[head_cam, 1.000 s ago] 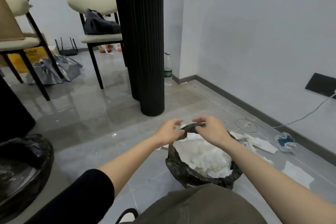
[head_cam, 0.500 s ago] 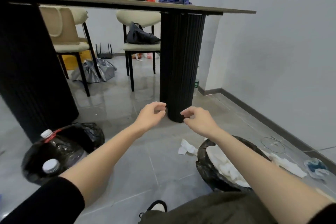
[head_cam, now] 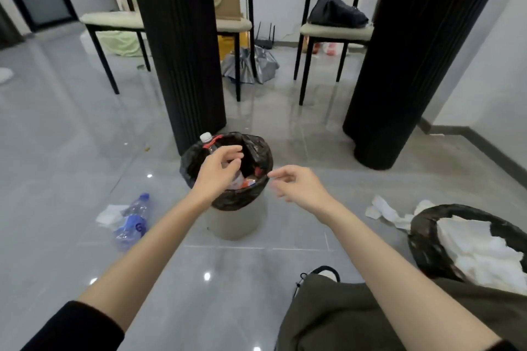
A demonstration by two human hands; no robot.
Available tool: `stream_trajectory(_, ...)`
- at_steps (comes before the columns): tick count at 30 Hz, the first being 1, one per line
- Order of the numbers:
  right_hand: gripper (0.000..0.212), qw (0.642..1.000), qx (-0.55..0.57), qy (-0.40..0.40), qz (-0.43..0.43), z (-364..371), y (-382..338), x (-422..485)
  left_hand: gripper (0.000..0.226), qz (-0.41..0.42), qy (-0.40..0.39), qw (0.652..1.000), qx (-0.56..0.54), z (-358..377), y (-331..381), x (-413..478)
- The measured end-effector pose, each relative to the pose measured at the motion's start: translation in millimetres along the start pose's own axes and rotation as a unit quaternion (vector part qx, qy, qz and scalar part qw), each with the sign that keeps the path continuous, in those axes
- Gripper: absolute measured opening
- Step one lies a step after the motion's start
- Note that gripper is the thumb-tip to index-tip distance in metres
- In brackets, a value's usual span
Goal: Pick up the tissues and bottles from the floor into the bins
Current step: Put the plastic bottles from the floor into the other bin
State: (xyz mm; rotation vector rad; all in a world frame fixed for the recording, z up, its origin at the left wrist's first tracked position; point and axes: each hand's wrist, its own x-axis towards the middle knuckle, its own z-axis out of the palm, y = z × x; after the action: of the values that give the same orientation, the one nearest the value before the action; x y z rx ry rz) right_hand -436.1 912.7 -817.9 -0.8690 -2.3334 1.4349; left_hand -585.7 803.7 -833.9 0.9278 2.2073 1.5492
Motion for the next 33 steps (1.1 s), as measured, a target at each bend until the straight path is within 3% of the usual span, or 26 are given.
stream_trajectory(9, 0.017, 0.980, 0.020, -0.195, 0.037, 90.7, 14.5, 3.9, 0.023, -0.118, 0.150, 0.980, -0.058, -66.1, -88.9, -41.7)
stream_trajectory(17, 0.024, 0.972, -0.034, -0.233, 0.015, 161.7, 23.2, 31.5, 0.024, -0.267, 0.230, 0.935, -0.041, -121.1, -200.9, -48.6)
stream_trajectory(28, 0.029, 0.975, -0.023, -0.221, 0.021, 255.1, 57.0, 101.9, 0.088, -0.365, 0.196, 0.903, 0.114, -149.5, -321.3, 20.4)
stream_trajectory(33, 0.030, 0.978, -0.020, -0.204, 0.037, 278.6, 76.0, 126.9, 0.110, -0.360, 0.159, 0.902, 0.176, -156.9, -359.7, 54.9)
